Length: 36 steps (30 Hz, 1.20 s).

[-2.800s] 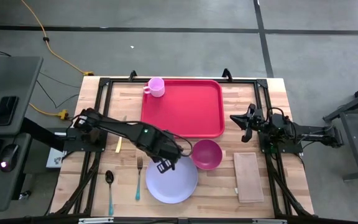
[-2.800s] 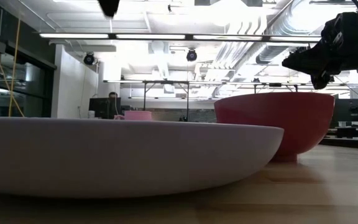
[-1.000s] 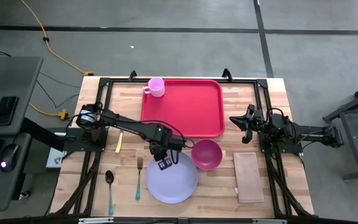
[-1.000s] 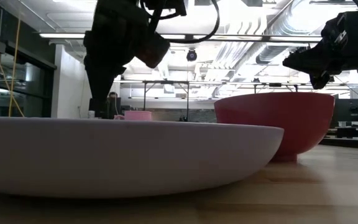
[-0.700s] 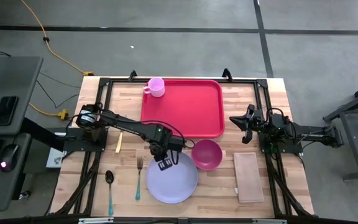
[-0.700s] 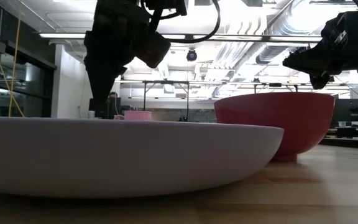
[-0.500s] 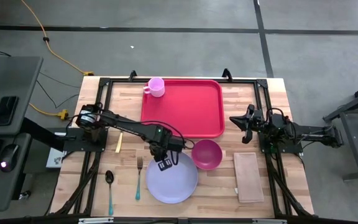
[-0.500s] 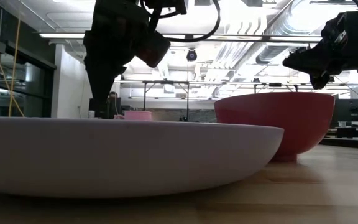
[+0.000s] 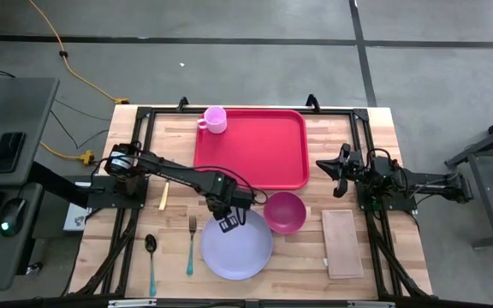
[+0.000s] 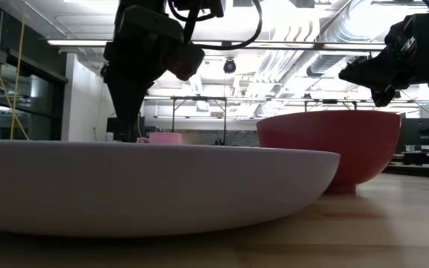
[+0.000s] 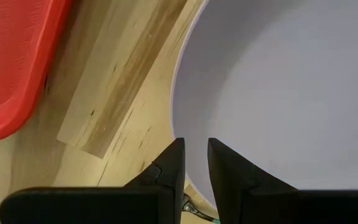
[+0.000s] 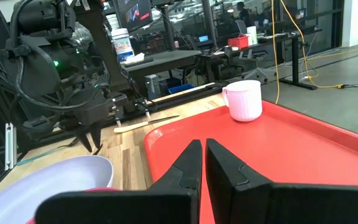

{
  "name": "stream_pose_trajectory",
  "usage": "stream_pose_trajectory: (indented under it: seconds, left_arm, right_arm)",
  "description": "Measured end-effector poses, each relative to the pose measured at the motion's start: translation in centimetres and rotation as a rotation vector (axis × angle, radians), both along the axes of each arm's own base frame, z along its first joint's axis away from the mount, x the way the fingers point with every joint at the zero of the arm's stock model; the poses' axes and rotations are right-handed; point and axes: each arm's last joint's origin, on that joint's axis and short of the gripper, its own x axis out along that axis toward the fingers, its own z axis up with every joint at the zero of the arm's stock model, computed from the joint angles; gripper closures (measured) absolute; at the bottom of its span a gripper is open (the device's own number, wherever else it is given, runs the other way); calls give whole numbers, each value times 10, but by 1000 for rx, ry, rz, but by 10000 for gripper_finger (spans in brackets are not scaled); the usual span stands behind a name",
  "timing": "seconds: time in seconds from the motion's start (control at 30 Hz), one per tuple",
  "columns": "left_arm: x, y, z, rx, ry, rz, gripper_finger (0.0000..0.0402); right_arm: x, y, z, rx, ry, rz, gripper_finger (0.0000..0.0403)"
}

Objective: Set up tray
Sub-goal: Put the blue plate at the bottom of the pink mug on the orange serving tray

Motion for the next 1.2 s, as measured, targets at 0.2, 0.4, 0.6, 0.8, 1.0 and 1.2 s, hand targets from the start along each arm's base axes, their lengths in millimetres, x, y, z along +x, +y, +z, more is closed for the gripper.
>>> stream_pose_trajectory:
  seconds: [0.2,0.4,0.6,0.8,1.0,1.2]
  left_arm:
    - [0,0,0,0,-4,1,300]
    - [0,0,0,0,-5,0,299]
    - [2,1,0,29,-25,3,245]
    - [2,1,0,41,-31,-3,172]
    - [4,1,0,43,-47,-4,150]
    - [8,0,-5,44,-56,-4,170]
  right_arm:
    - [0,0,0,0,0,0,402]
    - [0,0,0,0,0,0,402]
    - [0,0,0,0,0,0,402]
    - [0,0,0,0,0,0,402]
    - [0,0,0,0,0,0,402]
    - [0,0,0,0,1,10,402]
